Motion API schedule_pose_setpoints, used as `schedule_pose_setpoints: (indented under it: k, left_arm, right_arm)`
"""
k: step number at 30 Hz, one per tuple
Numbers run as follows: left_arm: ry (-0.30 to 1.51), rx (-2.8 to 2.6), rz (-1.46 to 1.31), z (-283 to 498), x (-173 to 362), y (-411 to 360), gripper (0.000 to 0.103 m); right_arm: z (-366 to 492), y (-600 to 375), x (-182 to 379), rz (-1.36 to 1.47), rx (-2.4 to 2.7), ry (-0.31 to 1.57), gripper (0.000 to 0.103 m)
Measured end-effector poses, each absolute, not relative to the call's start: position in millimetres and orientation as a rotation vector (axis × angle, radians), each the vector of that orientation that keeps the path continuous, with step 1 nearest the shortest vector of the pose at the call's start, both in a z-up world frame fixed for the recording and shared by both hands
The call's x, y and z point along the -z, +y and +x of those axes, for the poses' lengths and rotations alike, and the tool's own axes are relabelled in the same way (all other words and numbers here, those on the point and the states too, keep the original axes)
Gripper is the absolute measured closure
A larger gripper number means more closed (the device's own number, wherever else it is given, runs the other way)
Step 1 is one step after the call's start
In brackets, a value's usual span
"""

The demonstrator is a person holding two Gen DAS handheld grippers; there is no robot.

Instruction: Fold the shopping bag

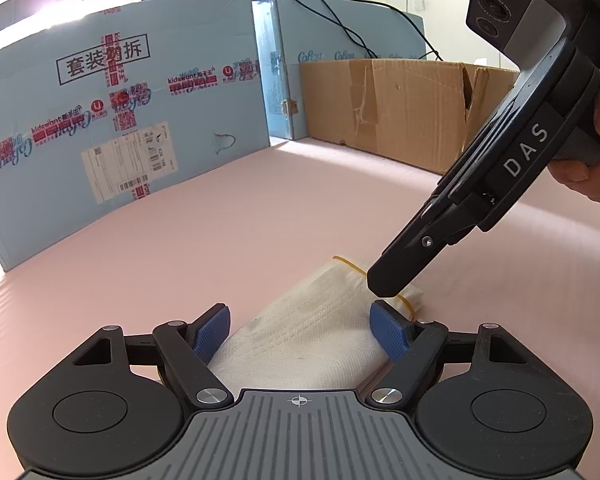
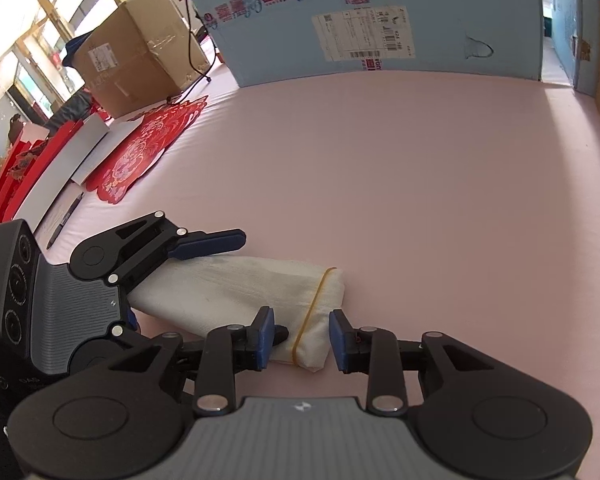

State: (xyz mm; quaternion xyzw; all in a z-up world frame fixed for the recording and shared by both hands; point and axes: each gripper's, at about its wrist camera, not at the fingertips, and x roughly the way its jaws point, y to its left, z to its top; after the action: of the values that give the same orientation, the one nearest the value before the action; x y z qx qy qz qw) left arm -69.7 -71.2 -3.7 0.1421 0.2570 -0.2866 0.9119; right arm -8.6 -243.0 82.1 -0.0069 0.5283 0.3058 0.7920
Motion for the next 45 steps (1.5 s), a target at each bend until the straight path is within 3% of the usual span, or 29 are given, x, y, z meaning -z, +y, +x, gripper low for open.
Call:
schedule_pose_setpoints:
  k: [4, 6, 10, 12, 15, 18, 21, 23, 31, 38, 43, 45]
  left_arm:
    - [0.527, 0.590, 0.301, -69, 3, -71, 0.024]
    - [0.524, 0.591, 0.310, -69, 3, -71, 0.024]
    - [0.515, 0.585, 0.325, -71, 3, -74, 0.024]
    - [0.511, 0.582, 0.333, -72, 3, -76, 0.024]
    - [0.512, 0.582, 0.332, -70, 3, -75, 0.024]
    - [0.515, 0.584, 0.327, -69, 3, -75, 0.024]
    - [0.517, 0.584, 0.324, -69, 3, -75, 0.024]
    - [0.517, 0.584, 0.324, -68, 3, -76, 0.024]
    - [0.538, 0.587, 0.296, -64, 4, -74, 0.022]
    - [0.542, 0.591, 0.286, -64, 4, -73, 0.021]
    - [0.538, 0.587, 0.289, -66, 4, -74, 0.021]
    - [0.538, 0.586, 0.285, -66, 3, -73, 0.021]
  right_arm:
    - [-5, -243, -79, 0.007, -0.664, 1.148, 0.069]
    - [2, -243, -75, 0.048, -0.676, 1.179, 0.061]
    - [21, -245, -67, 0.140, -0.679, 1.255, 0.059]
    - [30, -249, -62, 0.212, -0.694, 1.277, 0.050]
    - [39, -256, -55, 0.329, -0.712, 1.279, 0.045]
    - [46, -266, -45, 0.473, -0.731, 1.258, 0.047]
    - [57, -273, -30, 0.602, -0.725, 1.259, 0.063]
    - [68, -271, -24, 0.620, -0.722, 1.270, 0.067]
    - [72, -210, -38, 0.378, -0.848, 1.317, 0.066]
    - [49, -184, -74, 0.081, -0.917, 1.346, 0.039]
    - [43, -181, -115, -0.040, -0.963, 1.225, 0.038]
    - [44, -193, -124, -0.046, -0.937, 1.132, 0.030]
